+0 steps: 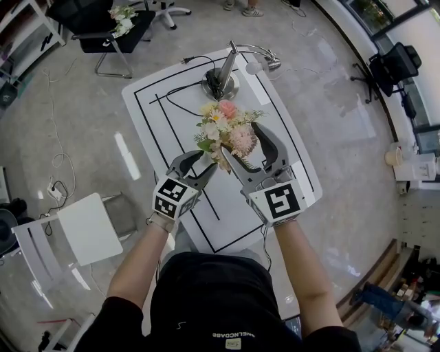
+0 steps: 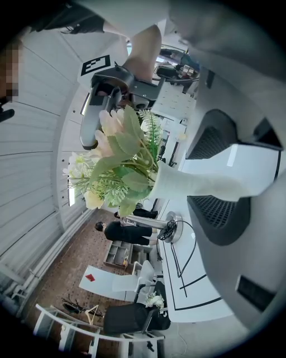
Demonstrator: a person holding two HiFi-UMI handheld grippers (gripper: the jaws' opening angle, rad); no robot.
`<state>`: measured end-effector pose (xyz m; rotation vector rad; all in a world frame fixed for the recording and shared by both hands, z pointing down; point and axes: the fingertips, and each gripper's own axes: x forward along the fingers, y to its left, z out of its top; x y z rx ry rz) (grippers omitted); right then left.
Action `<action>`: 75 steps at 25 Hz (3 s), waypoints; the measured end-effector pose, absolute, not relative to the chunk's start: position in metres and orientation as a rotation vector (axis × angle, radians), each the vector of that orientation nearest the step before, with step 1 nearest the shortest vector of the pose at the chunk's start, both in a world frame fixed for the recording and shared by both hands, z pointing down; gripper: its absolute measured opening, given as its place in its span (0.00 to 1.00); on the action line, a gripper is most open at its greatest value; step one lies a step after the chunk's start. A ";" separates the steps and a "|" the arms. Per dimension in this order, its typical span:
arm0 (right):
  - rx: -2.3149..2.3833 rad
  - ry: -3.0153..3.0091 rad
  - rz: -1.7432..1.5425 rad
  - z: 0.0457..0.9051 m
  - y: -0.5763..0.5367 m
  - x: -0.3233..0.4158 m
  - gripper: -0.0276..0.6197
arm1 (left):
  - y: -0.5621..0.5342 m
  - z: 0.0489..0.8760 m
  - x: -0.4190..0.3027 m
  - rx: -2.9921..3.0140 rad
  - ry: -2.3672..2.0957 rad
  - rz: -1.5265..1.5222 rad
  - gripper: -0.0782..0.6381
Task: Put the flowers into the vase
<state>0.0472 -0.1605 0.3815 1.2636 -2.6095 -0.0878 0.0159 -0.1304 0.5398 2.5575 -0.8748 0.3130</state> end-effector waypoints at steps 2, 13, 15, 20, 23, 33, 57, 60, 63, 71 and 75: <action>1.276 -2.608 -0.088 0.380 -0.159 0.049 0.51 | -0.130 0.539 0.014 2.559 -0.884 0.312 0.37; 1.296 -2.602 -0.061 0.376 -0.152 0.056 0.52 | -0.123 0.535 0.015 2.568 -0.880 0.313 0.37; 1.305 -2.607 -0.059 0.372 -0.149 0.058 0.52 | -0.119 0.534 0.013 2.569 -0.881 0.318 0.37; 1.331 -2.616 -0.051 0.362 -0.139 0.069 0.52 | -0.110 0.525 0.007 2.575 -0.899 0.317 0.37; 1.348 -2.627 -0.030 0.356 -0.133 0.076 0.52 | -0.103 0.515 0.002 2.582 -0.912 0.309 0.37; 1.327 -2.654 0.023 0.359 -0.127 0.072 0.52 | -0.087 0.508 -0.001 2.582 -0.927 0.301 0.37; 1.016 -2.505 -0.089 0.363 -0.146 0.033 0.56 | -0.131 0.521 0.008 2.609 -0.916 0.322 0.39; 0.998 -2.483 -0.124 0.359 -0.145 0.032 0.56 | -0.128 0.523 0.010 2.607 -0.904 0.319 0.39; 0.985 -2.479 -0.141 0.355 -0.142 0.030 0.56 | -0.127 0.525 0.010 2.605 -0.898 0.316 0.39; 0.977 -2.497 -0.135 0.344 -0.142 0.028 0.56 | -0.127 0.526 0.009 2.597 -0.893 0.306 0.39; 0.976 -2.529 -0.047 0.345 -0.147 0.028 0.57 | -0.128 0.524 0.011 2.599 -0.888 0.298 0.39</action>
